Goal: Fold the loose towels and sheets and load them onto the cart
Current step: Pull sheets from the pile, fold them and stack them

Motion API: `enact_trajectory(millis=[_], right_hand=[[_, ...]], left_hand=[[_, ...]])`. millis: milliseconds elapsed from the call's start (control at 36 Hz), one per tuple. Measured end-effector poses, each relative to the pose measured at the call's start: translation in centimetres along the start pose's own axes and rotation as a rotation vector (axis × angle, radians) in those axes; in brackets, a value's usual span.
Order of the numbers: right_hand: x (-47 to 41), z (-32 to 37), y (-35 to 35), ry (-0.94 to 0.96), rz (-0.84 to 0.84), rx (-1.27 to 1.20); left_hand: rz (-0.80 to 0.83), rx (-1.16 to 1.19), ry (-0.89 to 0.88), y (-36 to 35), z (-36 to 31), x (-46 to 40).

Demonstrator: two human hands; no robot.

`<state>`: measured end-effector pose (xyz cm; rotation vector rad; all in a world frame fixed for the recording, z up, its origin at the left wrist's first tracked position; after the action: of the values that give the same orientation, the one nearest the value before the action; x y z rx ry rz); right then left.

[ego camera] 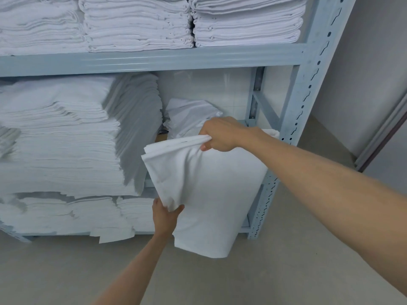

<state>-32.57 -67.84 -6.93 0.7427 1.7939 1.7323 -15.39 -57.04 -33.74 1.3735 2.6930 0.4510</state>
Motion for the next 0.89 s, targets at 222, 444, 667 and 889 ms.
enact_trajectory(millis=[222, 444, 667, 889], right_hand=[[-0.8, -1.3, 1.8, -0.013, -0.076, 0.044], [-1.5, -3.6, 0.6, -0.134, -0.142, 0.117], [-0.9, -9.0, -2.4, -0.448, -0.316, -0.067], [5.1, -8.5, -19.6, -0.852, -0.060, -0.609]], left_hand=[[0.063, 0.297, 0.204, -0.3, 1.2, -0.8], [0.224, 0.318, 0.286, -2.6, 1.3, 1.1], [0.245, 0.373, 0.316, -3.5, 0.1, 2.0], [0.309, 0.363, 0.358, -4.1, -0.2, 4.1]])
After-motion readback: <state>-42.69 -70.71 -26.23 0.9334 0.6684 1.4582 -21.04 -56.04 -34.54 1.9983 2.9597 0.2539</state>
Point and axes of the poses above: each hand's wrist, its own x-axis away from the middle knuckle, its own y-axis out of the back of the hand, z = x × y, the point moved 9 cm from there along -x, towards the middle knuckle, and after that the axes turned 6 degrees about x, right-handed, at the moved point
